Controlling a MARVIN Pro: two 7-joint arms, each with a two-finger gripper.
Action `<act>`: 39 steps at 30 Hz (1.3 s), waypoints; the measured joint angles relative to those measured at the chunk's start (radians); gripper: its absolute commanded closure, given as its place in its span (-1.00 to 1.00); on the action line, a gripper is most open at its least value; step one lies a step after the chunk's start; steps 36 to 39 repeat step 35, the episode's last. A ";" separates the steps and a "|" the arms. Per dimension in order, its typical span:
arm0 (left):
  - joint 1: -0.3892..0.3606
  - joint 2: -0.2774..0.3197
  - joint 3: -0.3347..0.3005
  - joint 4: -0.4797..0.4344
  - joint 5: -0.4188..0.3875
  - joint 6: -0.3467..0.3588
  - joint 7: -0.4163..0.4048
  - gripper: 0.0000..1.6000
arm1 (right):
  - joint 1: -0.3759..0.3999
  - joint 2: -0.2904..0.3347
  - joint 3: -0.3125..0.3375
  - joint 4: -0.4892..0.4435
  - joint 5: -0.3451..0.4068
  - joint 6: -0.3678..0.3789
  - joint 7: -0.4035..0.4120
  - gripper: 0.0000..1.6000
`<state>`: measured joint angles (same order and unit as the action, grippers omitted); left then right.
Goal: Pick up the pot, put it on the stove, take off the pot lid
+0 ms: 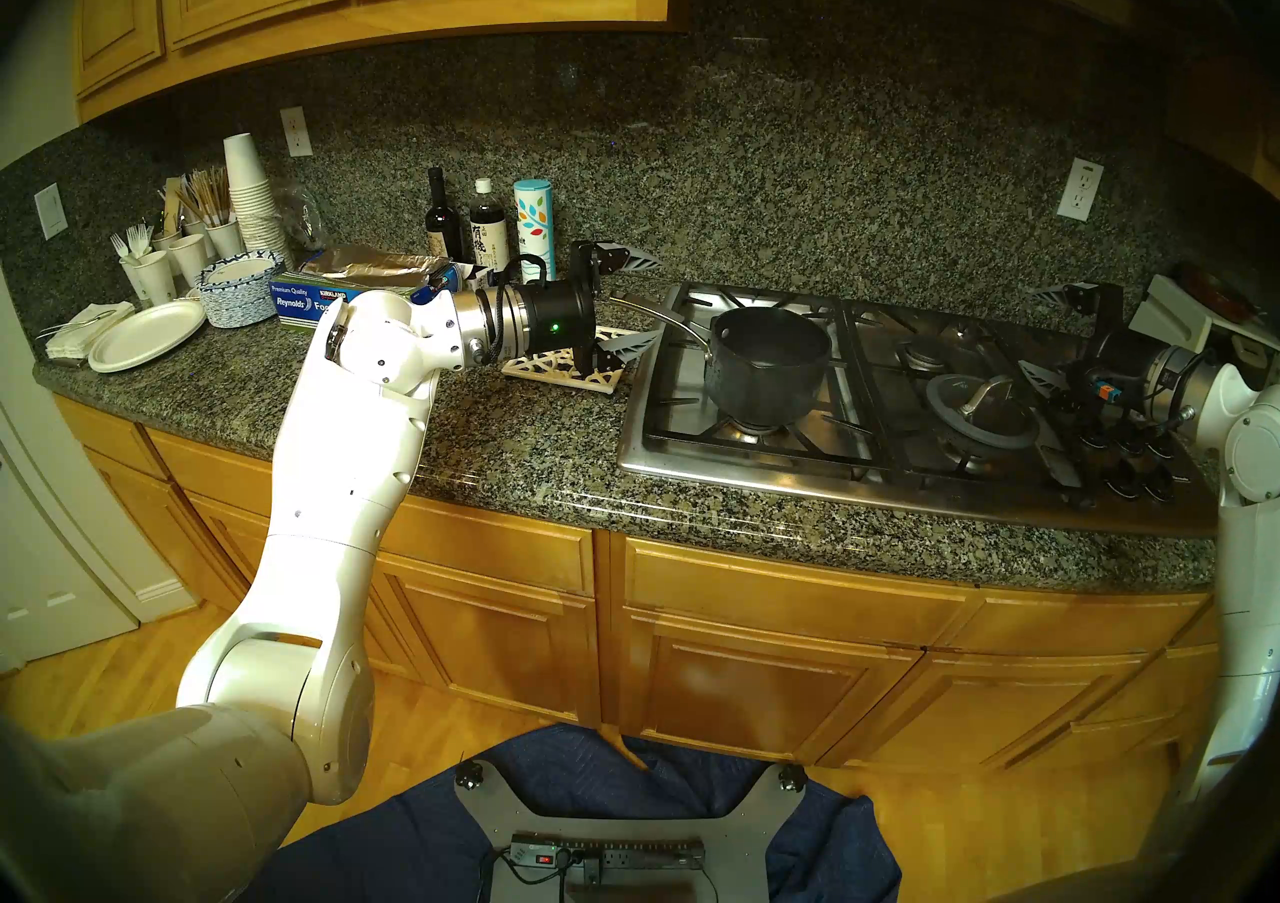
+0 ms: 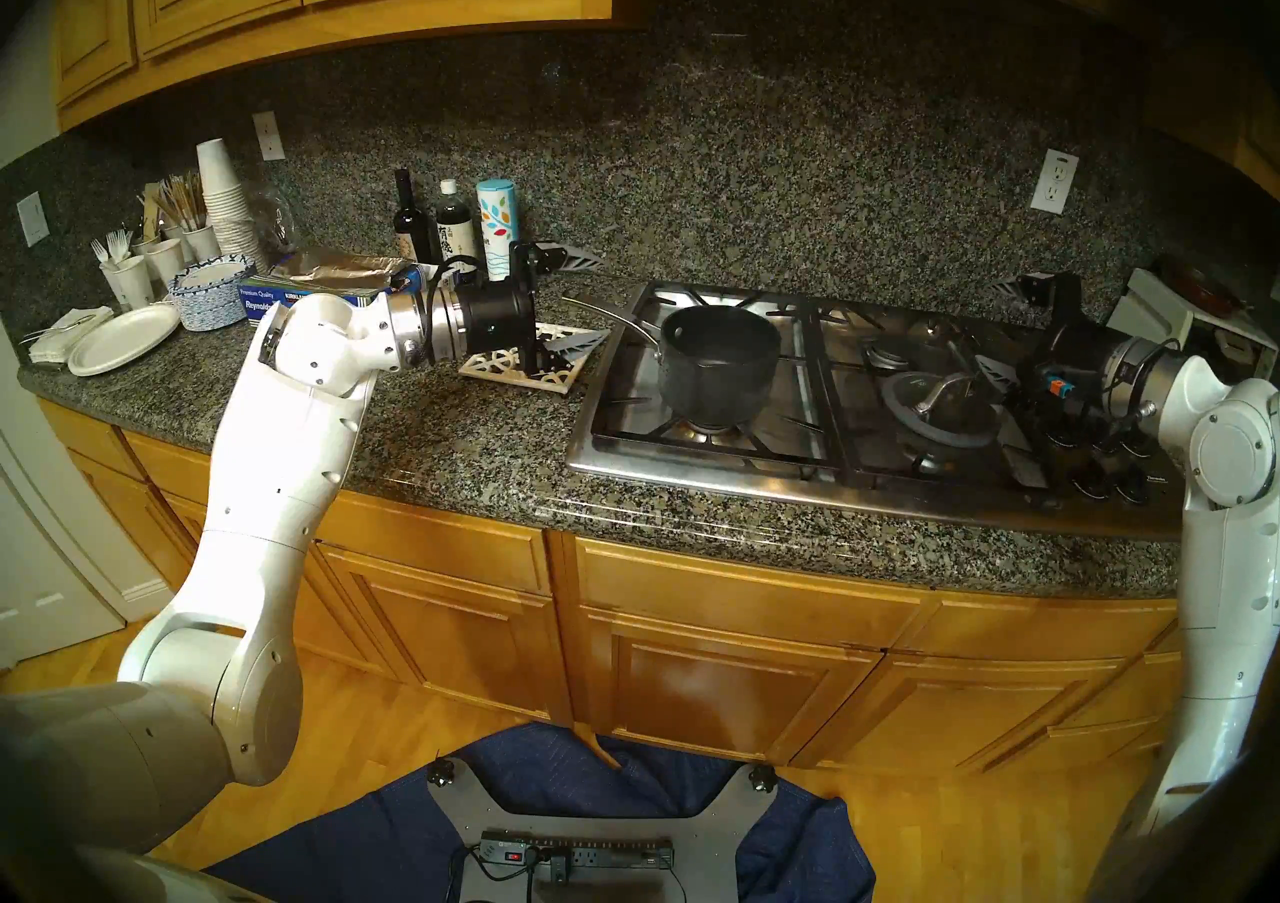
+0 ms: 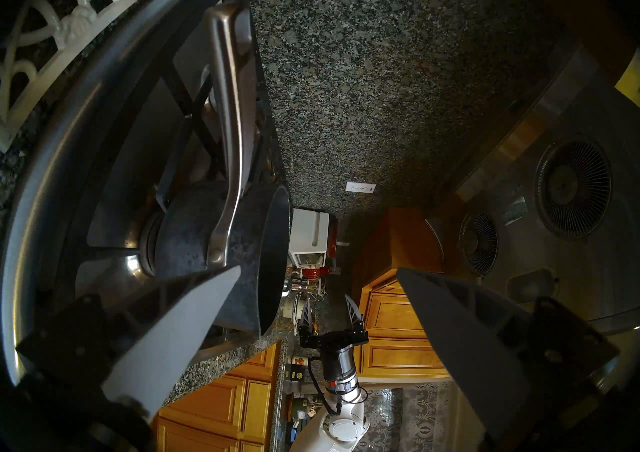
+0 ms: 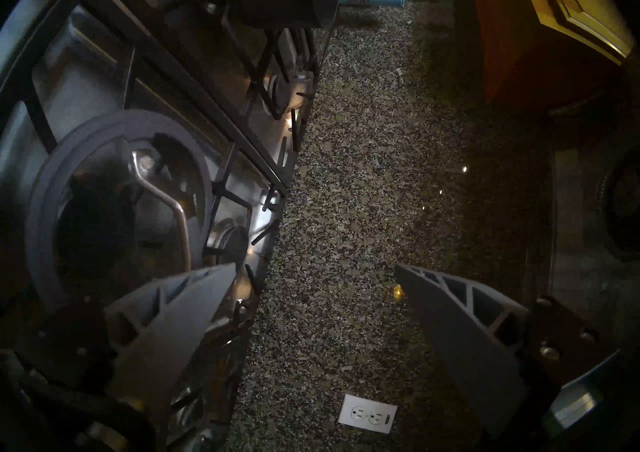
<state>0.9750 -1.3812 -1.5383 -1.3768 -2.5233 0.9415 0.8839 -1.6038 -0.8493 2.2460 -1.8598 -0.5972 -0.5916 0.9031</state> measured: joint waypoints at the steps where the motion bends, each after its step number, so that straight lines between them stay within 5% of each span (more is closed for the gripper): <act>1: 0.000 0.000 0.000 0.000 0.000 0.000 0.000 -1.00 | 0.002 0.002 0.002 -0.004 0.003 0.002 0.005 -1.00; 39: 0.000 0.000 0.000 0.000 -0.001 0.000 0.001 -1.00 | 0.106 0.054 0.013 -0.044 0.084 0.088 0.063 -1.00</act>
